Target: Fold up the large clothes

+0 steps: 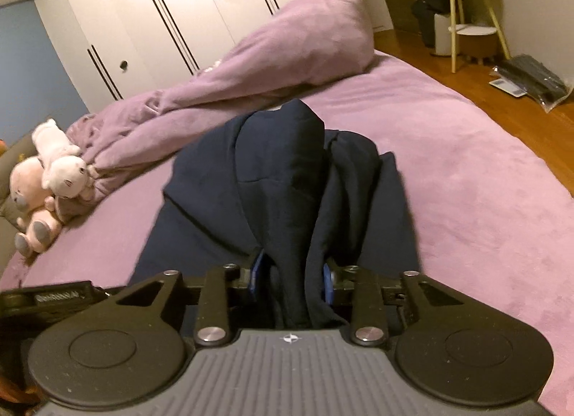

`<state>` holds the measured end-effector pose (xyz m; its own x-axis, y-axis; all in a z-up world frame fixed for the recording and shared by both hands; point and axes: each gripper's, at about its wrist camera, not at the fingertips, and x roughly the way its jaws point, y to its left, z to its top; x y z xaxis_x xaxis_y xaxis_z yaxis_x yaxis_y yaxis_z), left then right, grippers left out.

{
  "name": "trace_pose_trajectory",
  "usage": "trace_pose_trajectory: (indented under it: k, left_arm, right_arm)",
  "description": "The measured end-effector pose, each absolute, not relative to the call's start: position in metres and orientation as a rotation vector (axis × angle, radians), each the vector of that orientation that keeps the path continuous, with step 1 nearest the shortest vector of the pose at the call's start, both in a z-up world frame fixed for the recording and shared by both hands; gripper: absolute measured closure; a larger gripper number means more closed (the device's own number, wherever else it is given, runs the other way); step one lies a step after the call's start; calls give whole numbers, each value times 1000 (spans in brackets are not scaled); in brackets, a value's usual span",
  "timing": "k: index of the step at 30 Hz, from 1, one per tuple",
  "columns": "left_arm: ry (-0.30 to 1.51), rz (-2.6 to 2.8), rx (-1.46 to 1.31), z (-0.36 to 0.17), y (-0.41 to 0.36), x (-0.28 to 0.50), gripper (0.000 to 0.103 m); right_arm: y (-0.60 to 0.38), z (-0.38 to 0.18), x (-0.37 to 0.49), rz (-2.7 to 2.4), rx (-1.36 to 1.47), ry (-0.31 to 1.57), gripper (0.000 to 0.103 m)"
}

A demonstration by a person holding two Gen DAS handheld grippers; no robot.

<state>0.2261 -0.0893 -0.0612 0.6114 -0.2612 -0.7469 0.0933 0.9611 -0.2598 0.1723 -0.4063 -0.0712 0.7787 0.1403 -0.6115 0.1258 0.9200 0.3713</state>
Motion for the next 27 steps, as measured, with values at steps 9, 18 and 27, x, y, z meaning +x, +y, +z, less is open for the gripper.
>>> trace_pose_trajectory:
  k: [9,18,27]
  left_arm:
    - [884,-199,-248,-60,-78,222,44]
    - [899,-202,-253,-59,-77,222,43]
    - [857,-246,-315,-46,-100,243,21]
  right_arm:
    - [-393,-9,154,-106,373,509,53]
    - [-324,-26,245,-13,126,489,72]
    - [-368,-94,263,-249,179,528,75]
